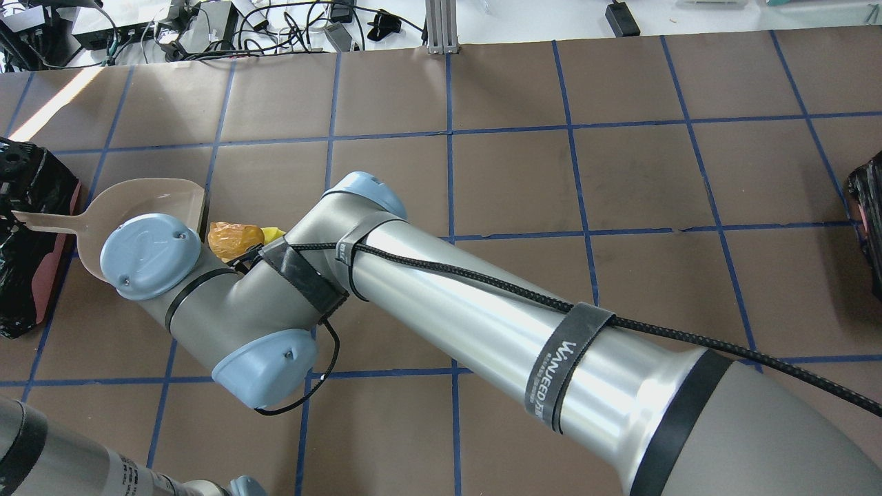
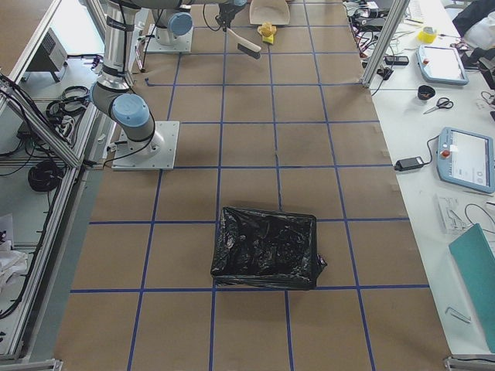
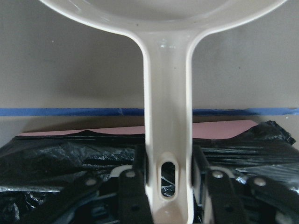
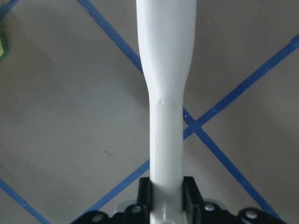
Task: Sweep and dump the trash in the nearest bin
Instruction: 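Sweep the trash into the dustpan with the brush in the right gripper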
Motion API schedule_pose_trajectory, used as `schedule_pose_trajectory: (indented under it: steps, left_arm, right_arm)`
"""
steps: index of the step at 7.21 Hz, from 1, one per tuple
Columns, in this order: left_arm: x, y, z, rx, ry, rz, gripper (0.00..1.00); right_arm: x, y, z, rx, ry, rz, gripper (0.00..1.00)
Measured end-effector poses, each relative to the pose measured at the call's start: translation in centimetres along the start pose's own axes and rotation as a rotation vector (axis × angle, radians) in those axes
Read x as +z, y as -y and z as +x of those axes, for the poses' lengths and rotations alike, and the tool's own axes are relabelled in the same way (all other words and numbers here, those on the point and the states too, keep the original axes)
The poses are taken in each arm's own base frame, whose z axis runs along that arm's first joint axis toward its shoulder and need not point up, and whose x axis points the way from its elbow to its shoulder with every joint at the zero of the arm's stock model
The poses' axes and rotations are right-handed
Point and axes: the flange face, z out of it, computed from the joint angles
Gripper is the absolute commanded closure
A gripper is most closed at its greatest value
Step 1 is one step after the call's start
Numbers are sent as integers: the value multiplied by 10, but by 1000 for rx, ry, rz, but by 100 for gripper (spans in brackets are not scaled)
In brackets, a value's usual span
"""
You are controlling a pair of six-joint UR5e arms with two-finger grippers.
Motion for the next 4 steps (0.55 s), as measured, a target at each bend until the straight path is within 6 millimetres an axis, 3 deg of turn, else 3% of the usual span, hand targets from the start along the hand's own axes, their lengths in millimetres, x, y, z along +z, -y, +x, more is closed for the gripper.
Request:
schedule_pose_trajectory:
  steps: [4]
  left_arm:
    - [19,2,-11,51,19,1,100]
  right_arm:
    - [26,-32,-55,-42,32,-1,100]
